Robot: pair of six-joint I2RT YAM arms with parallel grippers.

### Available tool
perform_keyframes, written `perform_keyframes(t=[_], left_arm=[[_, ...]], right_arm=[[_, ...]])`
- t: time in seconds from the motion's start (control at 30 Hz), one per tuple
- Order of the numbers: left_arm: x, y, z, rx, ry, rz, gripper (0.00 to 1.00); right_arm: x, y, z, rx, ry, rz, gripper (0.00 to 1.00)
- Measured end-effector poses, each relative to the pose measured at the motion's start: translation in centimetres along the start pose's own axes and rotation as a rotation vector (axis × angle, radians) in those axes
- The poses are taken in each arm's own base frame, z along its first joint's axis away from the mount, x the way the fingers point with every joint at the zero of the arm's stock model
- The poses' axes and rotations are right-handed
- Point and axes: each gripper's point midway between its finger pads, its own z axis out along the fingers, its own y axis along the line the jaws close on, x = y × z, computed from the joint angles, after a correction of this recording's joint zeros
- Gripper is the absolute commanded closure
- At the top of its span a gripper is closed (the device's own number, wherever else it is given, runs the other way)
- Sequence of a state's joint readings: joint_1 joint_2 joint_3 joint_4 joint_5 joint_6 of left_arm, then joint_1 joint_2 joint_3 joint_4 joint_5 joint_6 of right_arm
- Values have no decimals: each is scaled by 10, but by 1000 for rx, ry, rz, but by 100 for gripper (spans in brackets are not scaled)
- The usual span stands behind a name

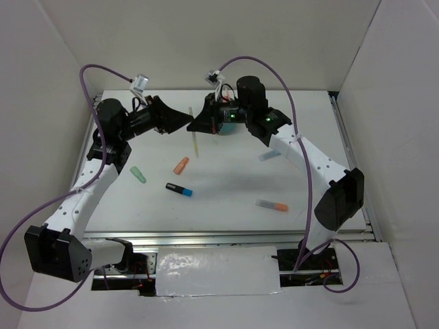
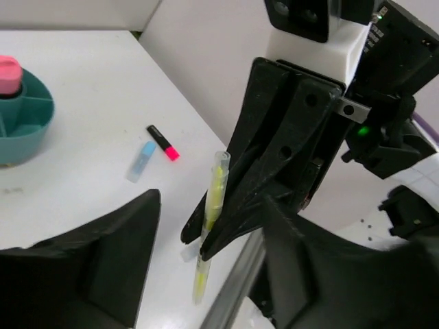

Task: Sort the stationery into containers
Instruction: Place the pen in the storage box.

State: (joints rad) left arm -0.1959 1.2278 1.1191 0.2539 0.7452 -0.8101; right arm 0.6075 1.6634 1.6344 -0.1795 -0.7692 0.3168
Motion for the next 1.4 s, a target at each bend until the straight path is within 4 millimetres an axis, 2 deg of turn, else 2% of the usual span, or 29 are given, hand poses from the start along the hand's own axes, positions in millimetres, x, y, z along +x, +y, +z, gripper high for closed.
perform_keyframes(t=[0.03, 0.1, 0.2, 0.33, 0.43, 0.5, 0.6, 0.67, 0.73, 0.9, 1.0, 1.4], left_arm=[[-3, 3, -1, -21, -5, 2, 13], [-10, 10, -4, -65, -14, 24, 3], [-30, 30, -15, -159, -63, 66, 1], [-49, 55, -31, -267, -108, 141, 1], [-48, 70, -37, -323, -101, 174, 1], [-44, 78, -39, -351, -93, 186, 1], [-35, 92, -42, -394, -75, 187, 1], [-30, 99, -43, -414, -61, 186, 1], [-28, 107, -43, -434, -52, 187, 1], [-24, 117, -43, -457, -32, 201, 1], [-24, 120, -43, -462, -27, 213, 1], [-13, 131, -43, -478, -1, 196, 1]], right_arm=[[0, -2, -1, 9, -2, -4, 100], [-5, -14, -5, 44, -16, -24, 100], [-17, -53, -23, 164, -61, -56, 100], [-47, -137, -68, 432, -177, -113, 100], [-69, -203, -103, 634, -269, -180, 100], [-79, -245, -119, 750, -306, -226, 100], [-86, -296, -119, 840, -315, -285, 100], [-85, -319, -111, 860, -313, -305, 100], [-75, -339, -105, 871, -301, -312, 100], [-56, -372, -92, 879, -281, -309, 100], [-48, -382, -87, 877, -275, -302, 100], [-54, -378, -78, 831, -288, -311, 100]])
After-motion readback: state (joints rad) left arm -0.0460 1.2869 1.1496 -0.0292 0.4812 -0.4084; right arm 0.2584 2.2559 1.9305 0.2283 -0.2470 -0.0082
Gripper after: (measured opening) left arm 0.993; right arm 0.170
